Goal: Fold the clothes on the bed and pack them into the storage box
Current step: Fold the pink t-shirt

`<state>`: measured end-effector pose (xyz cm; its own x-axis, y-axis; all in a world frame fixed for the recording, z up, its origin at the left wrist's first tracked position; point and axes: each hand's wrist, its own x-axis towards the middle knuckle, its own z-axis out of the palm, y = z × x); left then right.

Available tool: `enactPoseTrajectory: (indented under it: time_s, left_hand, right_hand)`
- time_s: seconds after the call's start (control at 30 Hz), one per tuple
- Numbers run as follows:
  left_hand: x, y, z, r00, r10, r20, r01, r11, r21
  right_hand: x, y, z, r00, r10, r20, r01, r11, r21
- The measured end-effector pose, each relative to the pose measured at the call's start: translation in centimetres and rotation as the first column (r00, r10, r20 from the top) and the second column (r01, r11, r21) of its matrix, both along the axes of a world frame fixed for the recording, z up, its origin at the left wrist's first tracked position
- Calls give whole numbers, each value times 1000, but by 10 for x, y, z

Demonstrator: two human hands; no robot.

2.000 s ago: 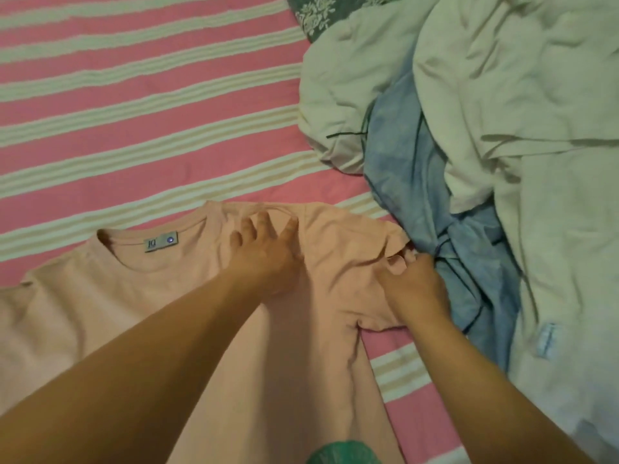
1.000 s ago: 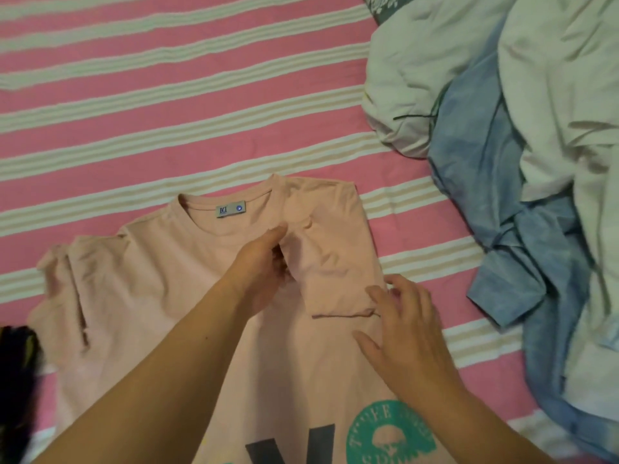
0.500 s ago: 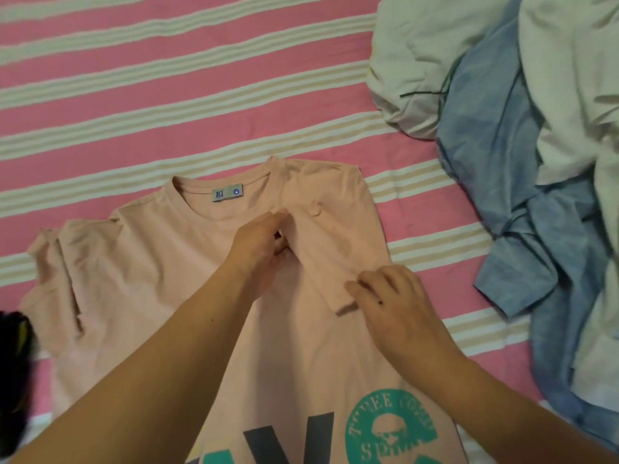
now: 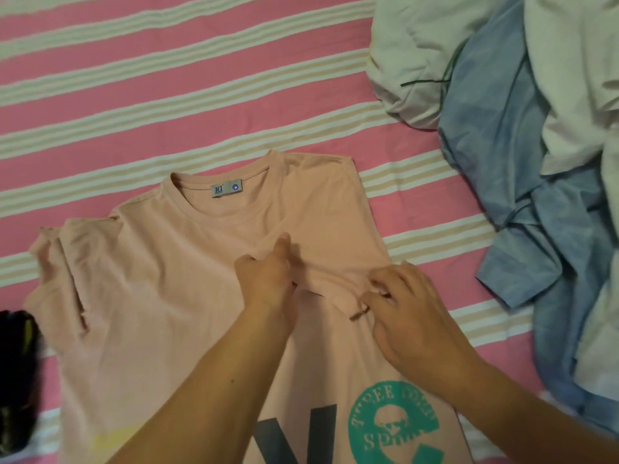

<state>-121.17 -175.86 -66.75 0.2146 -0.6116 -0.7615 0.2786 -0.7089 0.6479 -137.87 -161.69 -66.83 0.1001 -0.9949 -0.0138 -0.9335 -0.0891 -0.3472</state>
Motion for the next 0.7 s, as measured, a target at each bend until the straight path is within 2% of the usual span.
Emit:
enactPoseTrajectory:
  time_s: [0.07,0.13,0.2,0.23,0.3,0.33,0.43,0.47,0.53,0.6,0.67,0.7]
  left_hand:
    - [-2,5,0,987,145,-73,-141,989,53]
    - [2,4,0,963,213,-168,-204,976,72]
    - [9,9,-1,958,154,-242,-142,988,66]
    - [12,14,-3,951,104,-291,-88,994,70]
    - [13,26,-4,945,-15,-328,52,993,104]
    - [12,30,-3,949,-75,-307,119,985,128]
    - [9,22,2,956,-197,-218,232,961,148]
    - [7,12,8,960,-220,-171,241,964,114]
    - [9,-7,26,952,-303,34,305,950,-62]
    - [20,-23,59,896,-389,213,435,863,-255]
    - [47,-34,94,854,-403,328,508,781,-364]
    - [65,-40,107,859,-380,344,500,768,-400]
  right_hand:
    - [4,34,6,972,-230,46,228,973,44]
    - [5,85,4,869,-490,76,481,870,105]
    - [7,146,-1,704,-702,103,669,705,233]
    - [8,170,0,621,-774,121,712,622,325]
    - [20,210,17,482,-864,146,725,487,487]
    - [29,223,26,445,-883,149,712,449,540]
    - [49,242,36,423,-898,119,692,405,597]
    - [49,243,36,422,-903,81,695,379,612]
    - [56,251,42,431,-902,22,713,355,605]
    - [77,263,63,519,-855,-4,721,436,539]
    - [106,266,92,674,-739,-16,683,615,392]
    - [125,266,108,754,-656,-38,631,707,319]
